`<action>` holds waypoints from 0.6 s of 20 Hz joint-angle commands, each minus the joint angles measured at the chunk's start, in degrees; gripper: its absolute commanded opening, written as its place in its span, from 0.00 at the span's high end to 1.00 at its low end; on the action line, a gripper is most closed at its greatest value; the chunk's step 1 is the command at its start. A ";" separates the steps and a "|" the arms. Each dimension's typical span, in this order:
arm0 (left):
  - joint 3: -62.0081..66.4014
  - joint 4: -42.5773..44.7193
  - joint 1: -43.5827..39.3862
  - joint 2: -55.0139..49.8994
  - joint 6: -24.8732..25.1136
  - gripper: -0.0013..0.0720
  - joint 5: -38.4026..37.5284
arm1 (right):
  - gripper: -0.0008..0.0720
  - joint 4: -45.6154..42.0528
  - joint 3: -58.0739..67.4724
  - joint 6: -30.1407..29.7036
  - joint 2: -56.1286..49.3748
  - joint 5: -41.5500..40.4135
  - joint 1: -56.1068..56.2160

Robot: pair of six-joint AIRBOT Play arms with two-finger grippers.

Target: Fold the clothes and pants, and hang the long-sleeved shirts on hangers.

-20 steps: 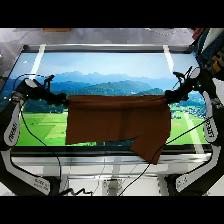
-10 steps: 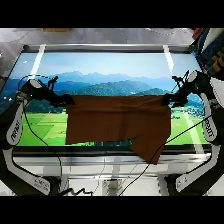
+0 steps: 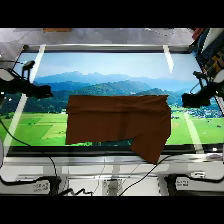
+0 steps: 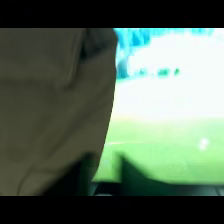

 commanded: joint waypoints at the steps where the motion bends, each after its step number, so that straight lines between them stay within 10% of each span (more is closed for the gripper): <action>1: 0.04 1.11 0.61 6.97 0.02 0.94 -1.20 | 0.97 4.81 -14.03 -6.67 12.37 -2.43 -3.85; 9: 0.00 0.94 0.59 12.33 0.02 0.94 -1.66 | 0.97 21.84 -44.39 -25.33 22.97 0.26 -11.26; 12: -0.02 0.92 0.59 12.22 0.00 0.94 -1.62 | 0.97 17.88 -50.14 -23.85 22.97 -7.15 -13.75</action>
